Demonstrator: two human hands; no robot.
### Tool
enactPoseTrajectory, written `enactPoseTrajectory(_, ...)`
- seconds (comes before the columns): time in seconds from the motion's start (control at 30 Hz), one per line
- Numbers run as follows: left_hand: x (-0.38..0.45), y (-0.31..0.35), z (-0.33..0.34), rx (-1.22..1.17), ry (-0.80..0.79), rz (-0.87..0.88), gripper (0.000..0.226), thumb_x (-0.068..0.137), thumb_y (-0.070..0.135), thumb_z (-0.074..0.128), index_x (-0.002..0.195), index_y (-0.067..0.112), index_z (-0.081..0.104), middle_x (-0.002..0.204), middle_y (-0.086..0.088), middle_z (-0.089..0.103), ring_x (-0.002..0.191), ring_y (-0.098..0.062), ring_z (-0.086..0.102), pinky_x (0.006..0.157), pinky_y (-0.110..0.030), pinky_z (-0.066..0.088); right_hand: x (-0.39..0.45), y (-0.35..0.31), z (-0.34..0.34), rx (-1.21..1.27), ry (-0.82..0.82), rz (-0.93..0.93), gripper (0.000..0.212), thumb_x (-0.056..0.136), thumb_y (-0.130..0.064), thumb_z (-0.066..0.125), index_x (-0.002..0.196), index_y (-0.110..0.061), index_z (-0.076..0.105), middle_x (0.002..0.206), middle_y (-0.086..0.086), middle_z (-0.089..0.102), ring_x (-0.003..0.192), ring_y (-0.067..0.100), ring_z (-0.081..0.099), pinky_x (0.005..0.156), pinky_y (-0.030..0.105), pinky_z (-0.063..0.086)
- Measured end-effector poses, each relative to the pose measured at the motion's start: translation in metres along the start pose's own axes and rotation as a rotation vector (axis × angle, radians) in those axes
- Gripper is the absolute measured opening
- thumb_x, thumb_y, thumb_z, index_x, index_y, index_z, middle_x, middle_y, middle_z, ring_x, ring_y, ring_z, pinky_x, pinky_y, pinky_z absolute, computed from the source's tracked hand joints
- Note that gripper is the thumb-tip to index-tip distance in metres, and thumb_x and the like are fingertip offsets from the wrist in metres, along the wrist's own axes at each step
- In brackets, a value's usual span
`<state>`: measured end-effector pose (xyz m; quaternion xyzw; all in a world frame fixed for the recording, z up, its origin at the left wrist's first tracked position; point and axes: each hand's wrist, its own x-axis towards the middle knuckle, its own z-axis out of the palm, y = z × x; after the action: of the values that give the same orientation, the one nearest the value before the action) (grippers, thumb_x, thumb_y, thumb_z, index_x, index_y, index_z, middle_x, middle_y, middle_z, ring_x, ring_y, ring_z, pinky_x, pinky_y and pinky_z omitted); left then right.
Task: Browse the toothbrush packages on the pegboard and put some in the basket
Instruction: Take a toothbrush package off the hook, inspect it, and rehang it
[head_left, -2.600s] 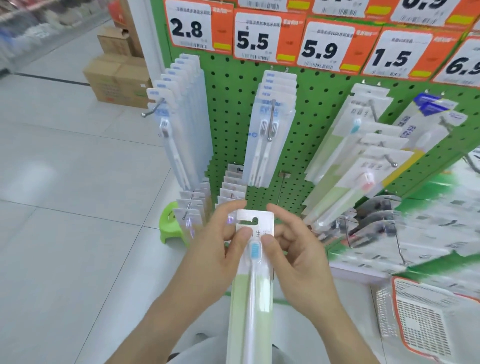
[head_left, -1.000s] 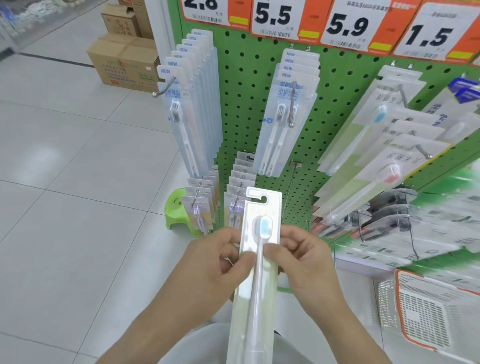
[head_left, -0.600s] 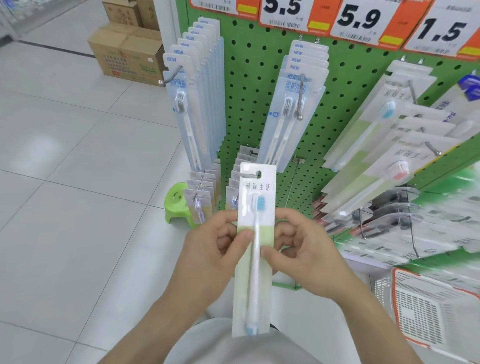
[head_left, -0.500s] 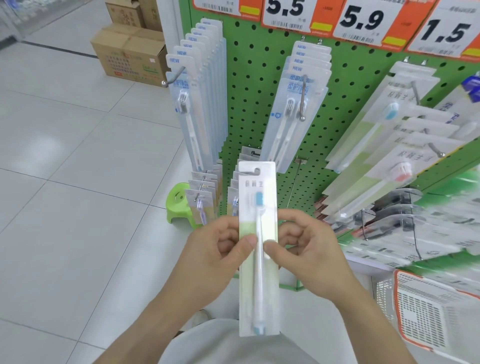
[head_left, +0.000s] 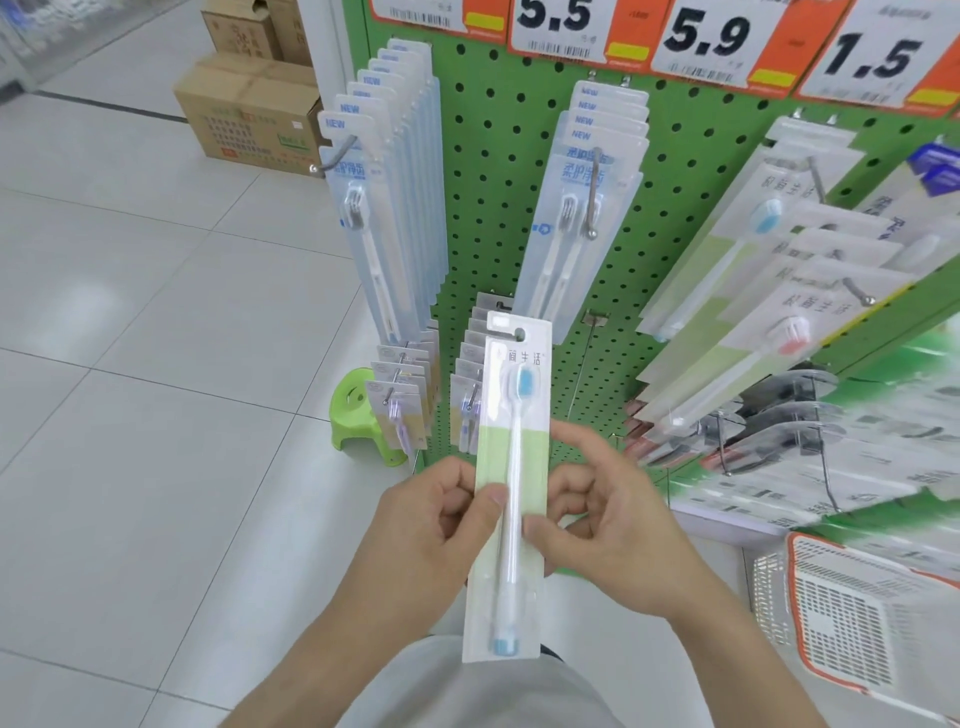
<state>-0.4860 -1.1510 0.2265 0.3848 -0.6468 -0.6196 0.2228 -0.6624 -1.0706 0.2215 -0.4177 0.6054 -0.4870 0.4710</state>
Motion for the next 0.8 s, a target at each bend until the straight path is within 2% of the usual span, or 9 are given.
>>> enactPoseTrajectory(0.13, -0.002, 0.002, -0.003, -0.029, -0.174, -0.031, 0.012, 0.101, 0.027, 0.057, 0.109, 0.034, 0.063, 0.094, 0.0, 0.077, 0.07, -0.039, 0.06, 0.07, -0.049, 0.051, 0.002, 0.004, 0.005, 0.096, 0.182, -0.045, 0.06, 0.072, -0.01, 0.079, 0.123, -0.038, 0.063, 0.071, 0.009, 0.067, 0.061, 0.021, 0.061, 0.056, 0.045, 0.057)
enactPoseTrajectory(0.23, -0.002, 0.004, -0.004, -0.019, -0.181, -0.003, 0.017, 0.1, 0.027, 0.058, 0.113, 0.038, 0.06, 0.095, 0.002, 0.078, 0.066, -0.03, 0.056, 0.064, -0.035, 0.046, 0.001, 0.006, 0.009, 0.134, 0.203, -0.067, 0.053, 0.076, -0.012, 0.077, 0.12, -0.039, 0.065, 0.074, 0.008, 0.069, 0.063, 0.021, 0.061, 0.057, 0.043, 0.056)
enactPoseTrajectory(0.3, -0.001, 0.003, -0.003, -0.067, -0.123, 0.006, 0.018, 0.101, 0.018, 0.058, 0.118, 0.025, 0.061, 0.096, 0.0, 0.079, 0.073, -0.022, 0.069, 0.067, -0.023, 0.05, -0.001, 0.007, 0.009, 0.106, 0.141, -0.065, 0.054, 0.081, -0.01, 0.076, 0.128, -0.034, 0.061, 0.076, 0.007, 0.068, 0.066, 0.021, 0.061, 0.054, 0.038, 0.055)
enactPoseTrajectory(0.4, -0.001, 0.002, 0.0, -0.122, -0.077, 0.003, 0.022, 0.098, 0.01, 0.056, 0.119, 0.015, 0.061, 0.093, -0.004, 0.079, 0.074, -0.014, 0.072, 0.067, -0.018, 0.05, -0.004, 0.008, 0.004, 0.087, 0.041, -0.059, 0.067, 0.083, 0.001, 0.075, 0.138, -0.028, 0.051, 0.081, 0.008, 0.065, 0.073, 0.025, 0.061, 0.051, 0.036, 0.056)
enactPoseTrajectory(0.47, -0.002, 0.001, 0.002, -0.142, -0.076, 0.009, 0.024, 0.096, 0.02, 0.056, 0.119, 0.016, 0.062, 0.091, -0.006, 0.079, 0.075, -0.021, 0.073, 0.066, -0.026, 0.053, -0.006, 0.008, 0.003, 0.093, 0.054, -0.075, 0.071, 0.08, 0.004, 0.077, 0.138, -0.029, 0.052, 0.08, 0.009, 0.064, 0.072, 0.028, 0.061, 0.049, 0.039, 0.056)
enactPoseTrajectory(0.53, -0.001, 0.0, 0.001, -0.12, -0.077, 0.006, 0.019, 0.1, 0.033, 0.056, 0.114, 0.023, 0.065, 0.086, -0.011, 0.077, 0.078, -0.039, 0.068, 0.069, -0.045, 0.053, -0.006, 0.009, 0.006, 0.104, 0.133, -0.095, 0.068, 0.075, 0.0, 0.078, 0.132, -0.032, 0.058, 0.077, 0.009, 0.065, 0.067, 0.026, 0.06, 0.047, 0.041, 0.056)
enactPoseTrajectory(0.63, 0.0, -0.007, -0.003, -0.066, -0.103, -0.02, 0.019, 0.095, 0.042, 0.054, 0.102, 0.031, 0.068, 0.082, -0.021, 0.073, 0.071, -0.048, 0.059, 0.066, -0.055, 0.05, -0.006, 0.014, 0.013, 0.195, 0.238, -0.082, 0.061, 0.073, -0.001, 0.079, 0.128, -0.022, 0.061, 0.074, 0.011, 0.067, 0.062, 0.021, 0.061, 0.047, 0.035, 0.054)
enactPoseTrajectory(0.73, 0.0, -0.011, -0.005, -0.021, -0.029, -0.025, 0.016, 0.096, 0.037, 0.059, 0.094, 0.024, 0.067, 0.07, -0.021, 0.069, 0.052, -0.03, 0.043, 0.054, -0.042, 0.039, -0.01, 0.017, 0.018, 0.21, 0.2, -0.063, 0.05, 0.079, -0.003, 0.078, 0.123, -0.021, 0.064, 0.075, 0.011, 0.068, 0.064, 0.019, 0.062, 0.049, 0.033, 0.054)
enactPoseTrajectory(0.8, 0.0, -0.012, -0.005, -0.009, 0.047, -0.02, 0.014, 0.099, 0.029, 0.062, 0.091, 0.018, 0.067, 0.063, -0.019, 0.065, 0.051, -0.019, 0.038, 0.053, -0.039, 0.035, -0.012, 0.017, 0.02, 0.207, 0.11, -0.049, 0.048, 0.082, -0.004, 0.074, 0.124, -0.025, 0.065, 0.079, 0.008, 0.067, 0.068, 0.02, 0.06, 0.051, 0.036, 0.056)
